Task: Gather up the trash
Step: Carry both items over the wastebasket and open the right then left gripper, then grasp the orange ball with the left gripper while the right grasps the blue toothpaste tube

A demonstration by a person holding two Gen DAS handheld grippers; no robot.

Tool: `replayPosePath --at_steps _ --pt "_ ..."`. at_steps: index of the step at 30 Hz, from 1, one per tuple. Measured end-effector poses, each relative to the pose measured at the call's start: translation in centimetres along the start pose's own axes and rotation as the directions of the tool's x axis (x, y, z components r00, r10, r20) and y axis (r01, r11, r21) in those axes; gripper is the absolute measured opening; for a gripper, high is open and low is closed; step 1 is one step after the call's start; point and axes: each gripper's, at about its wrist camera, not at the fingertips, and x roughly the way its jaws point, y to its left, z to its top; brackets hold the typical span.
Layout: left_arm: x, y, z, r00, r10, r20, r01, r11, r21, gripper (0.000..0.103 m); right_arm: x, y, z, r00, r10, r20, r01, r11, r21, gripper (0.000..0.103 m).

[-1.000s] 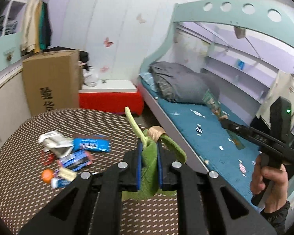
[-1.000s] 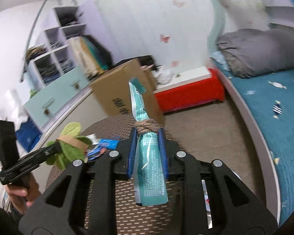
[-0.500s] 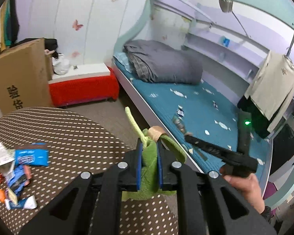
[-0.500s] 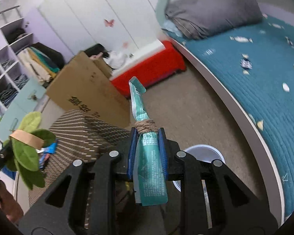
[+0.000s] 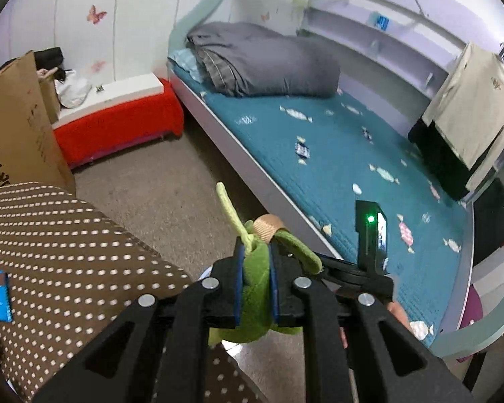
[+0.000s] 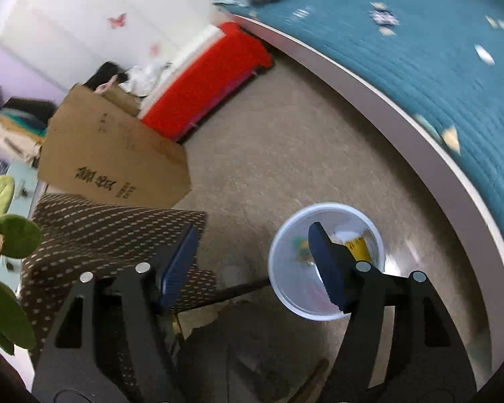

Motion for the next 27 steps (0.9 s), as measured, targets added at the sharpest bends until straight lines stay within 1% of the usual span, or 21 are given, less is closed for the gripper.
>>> replayPosePath --at_steps 3,6,8,11,13,14,15,16,17,18,19,21,24,27 --pt "2.3 -0.7 0.4 0.999 0.008 -0.052 -0.006 0.999 0.032 0.012 -1.5 -1.2 0.0 1.000 0.005 0.031 -0.006 1.000 0.020 0.072" --pt "4.5 -1.2 0.9 0.994 0.007 -0.106 -0.002 0.999 0.050 0.012 -3.3 -1.5 0.1 0.998 0.011 0.057 -0.012 1.000 0.017 0.074" --pt "5.8 -1.4 1.2 0.991 0.008 -0.134 0.000 0.998 0.059 0.012 -4.9 -1.6 0.2 0.996 0.014 0.089 -0.016 1.000 0.015 0.076" --pt "7.8 -1.9 1.6 0.981 -0.005 -0.192 0.019 0.997 0.074 0.017 -6.6 -1.9 0.6 0.992 0.022 0.124 -0.024 1.000 0.020 0.080" --pt "8.7 -1.8 1.7 0.977 0.019 -0.214 -0.001 0.996 0.086 0.042 -7.3 -1.3 0.9 0.990 0.025 0.140 -0.027 1.000 0.012 0.081" --pt "8.9 -1.7 1.7 0.975 0.022 -0.222 -0.004 0.997 0.082 0.066 -7.7 -1.1 0.9 0.989 0.026 0.146 -0.027 1.000 0.004 0.082" --pt "8.9 -1.3 1.9 0.974 0.022 -0.225 -0.009 0.998 0.059 0.078 -7.9 -0.8 0.9 0.988 0.027 0.150 -0.027 1.000 -0.002 0.083" --pt "8.5 -1.2 2.0 0.978 0.028 -0.205 -0.018 0.999 0.049 0.080 -8.1 -0.4 0.8 0.988 0.032 0.153 -0.031 0.999 -0.008 0.084" --pt "8.2 -1.1 2.1 0.981 0.041 -0.191 -0.032 0.998 0.049 0.085 -8.2 -0.3 0.8 0.987 0.034 0.154 -0.033 0.999 -0.010 0.085" --pt "8.0 -1.1 2.1 0.981 0.057 -0.185 -0.048 0.997 0.053 0.087 -8.4 0.0 0.8 0.987 0.033 0.159 -0.031 0.999 -0.012 0.087" --pt "7.6 -0.9 2.1 0.981 0.074 -0.180 -0.066 0.996 0.054 0.087 -8.5 0.2 0.7 0.986 0.030 0.164 -0.028 1.000 -0.012 0.090" --pt "6.9 -0.6 1.9 0.984 0.072 -0.164 -0.066 0.997 0.040 0.087 -8.7 0.9 0.5 0.985 0.016 0.170 -0.014 1.000 -0.012 0.096" --pt "4.7 -0.2 1.4 0.991 0.065 -0.116 -0.064 0.998 0.011 0.089 -9.1 2.3 0.1 0.984 -0.003 0.179 0.007 1.000 -0.024 0.097" --pt "2.0 0.3 0.5 0.996 0.061 -0.060 -0.061 0.998 -0.002 0.091 -9.7 4.1 -0.6 0.981 0.000 0.194 0.010 0.999 -0.049 0.097"
